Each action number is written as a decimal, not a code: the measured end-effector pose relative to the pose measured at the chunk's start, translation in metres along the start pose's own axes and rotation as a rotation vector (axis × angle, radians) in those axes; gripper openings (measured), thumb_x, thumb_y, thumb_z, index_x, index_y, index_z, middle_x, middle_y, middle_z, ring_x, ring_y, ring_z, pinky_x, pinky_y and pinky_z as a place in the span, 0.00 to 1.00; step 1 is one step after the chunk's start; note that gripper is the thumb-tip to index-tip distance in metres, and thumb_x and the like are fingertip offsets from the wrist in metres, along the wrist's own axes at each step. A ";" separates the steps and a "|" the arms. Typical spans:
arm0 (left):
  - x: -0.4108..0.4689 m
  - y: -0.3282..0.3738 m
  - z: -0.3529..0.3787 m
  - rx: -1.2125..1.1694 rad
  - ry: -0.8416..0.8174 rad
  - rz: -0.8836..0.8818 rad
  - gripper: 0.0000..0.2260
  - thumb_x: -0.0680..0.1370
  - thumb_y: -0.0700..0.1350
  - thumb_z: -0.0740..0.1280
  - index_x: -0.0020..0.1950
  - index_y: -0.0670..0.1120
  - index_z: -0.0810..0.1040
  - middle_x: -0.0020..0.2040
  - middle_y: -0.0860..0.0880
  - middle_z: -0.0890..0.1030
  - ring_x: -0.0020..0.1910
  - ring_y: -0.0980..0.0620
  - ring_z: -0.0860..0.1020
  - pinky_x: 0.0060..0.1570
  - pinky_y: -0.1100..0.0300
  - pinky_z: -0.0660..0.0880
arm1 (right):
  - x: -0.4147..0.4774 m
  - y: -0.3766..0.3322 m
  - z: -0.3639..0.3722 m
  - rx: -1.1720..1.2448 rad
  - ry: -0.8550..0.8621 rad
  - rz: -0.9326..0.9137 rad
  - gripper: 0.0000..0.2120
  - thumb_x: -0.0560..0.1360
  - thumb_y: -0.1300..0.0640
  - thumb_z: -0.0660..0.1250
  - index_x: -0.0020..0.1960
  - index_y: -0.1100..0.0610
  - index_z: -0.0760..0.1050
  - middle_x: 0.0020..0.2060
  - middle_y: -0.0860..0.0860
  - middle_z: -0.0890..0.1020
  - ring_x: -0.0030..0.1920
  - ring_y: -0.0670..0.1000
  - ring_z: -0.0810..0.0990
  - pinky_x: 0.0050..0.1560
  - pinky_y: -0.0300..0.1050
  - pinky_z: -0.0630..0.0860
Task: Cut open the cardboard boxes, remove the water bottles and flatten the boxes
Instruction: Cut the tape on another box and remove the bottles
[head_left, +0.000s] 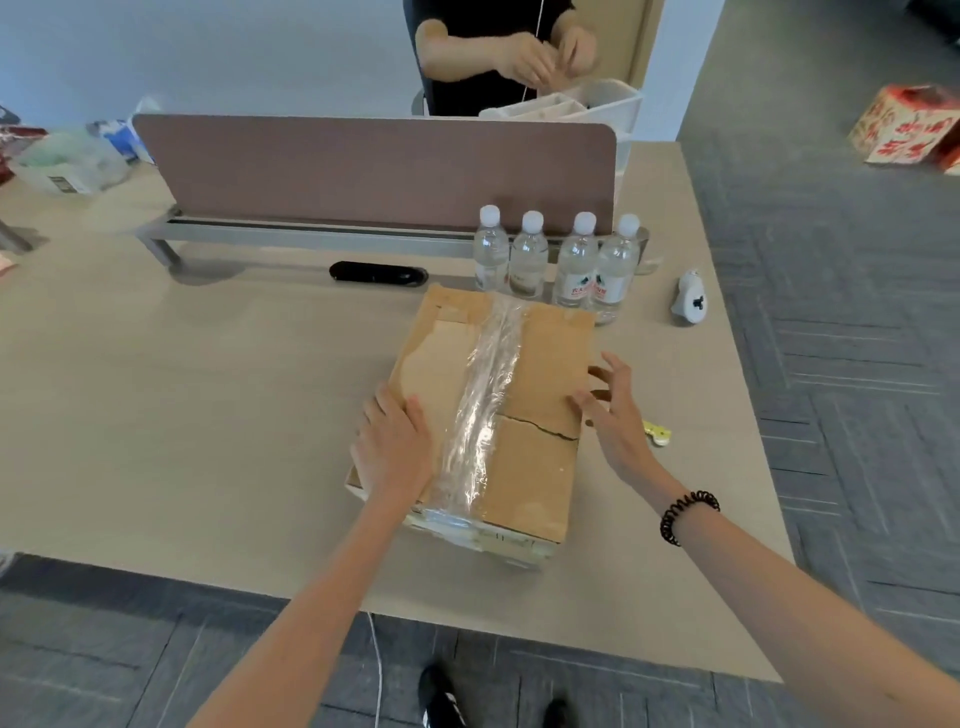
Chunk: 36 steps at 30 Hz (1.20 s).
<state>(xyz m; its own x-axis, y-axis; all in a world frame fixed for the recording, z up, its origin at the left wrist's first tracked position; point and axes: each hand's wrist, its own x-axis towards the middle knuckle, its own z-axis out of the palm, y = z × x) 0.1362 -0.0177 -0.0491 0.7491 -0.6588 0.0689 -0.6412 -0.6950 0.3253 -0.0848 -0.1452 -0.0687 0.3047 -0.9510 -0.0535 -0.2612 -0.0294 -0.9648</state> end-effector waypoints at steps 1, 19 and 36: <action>0.000 0.001 0.001 0.017 0.002 0.000 0.20 0.84 0.51 0.53 0.66 0.37 0.69 0.57 0.39 0.76 0.52 0.37 0.77 0.45 0.47 0.70 | 0.001 0.002 -0.003 -0.025 0.039 0.013 0.20 0.80 0.49 0.62 0.70 0.48 0.61 0.59 0.45 0.75 0.54 0.48 0.78 0.56 0.53 0.76; 0.004 0.003 0.007 0.070 0.056 0.020 0.15 0.83 0.48 0.57 0.61 0.37 0.71 0.51 0.40 0.78 0.49 0.38 0.77 0.42 0.47 0.70 | 0.016 0.099 -0.032 -1.110 -0.120 -0.110 0.10 0.71 0.70 0.63 0.51 0.63 0.74 0.50 0.58 0.77 0.53 0.61 0.76 0.37 0.50 0.71; 0.021 -0.007 0.002 0.002 -0.062 0.095 0.17 0.84 0.50 0.52 0.65 0.40 0.69 0.57 0.42 0.76 0.56 0.40 0.75 0.52 0.46 0.69 | 0.025 -0.002 -0.035 -0.336 0.458 -0.247 0.05 0.77 0.61 0.65 0.51 0.58 0.78 0.42 0.49 0.81 0.42 0.49 0.77 0.42 0.45 0.72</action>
<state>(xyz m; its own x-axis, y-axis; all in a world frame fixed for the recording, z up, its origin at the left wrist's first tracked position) 0.1566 -0.0272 -0.0519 0.6728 -0.7387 0.0406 -0.7095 -0.6288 0.3180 -0.1090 -0.1802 -0.0591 -0.0114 -0.9371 0.3488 -0.5298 -0.2902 -0.7970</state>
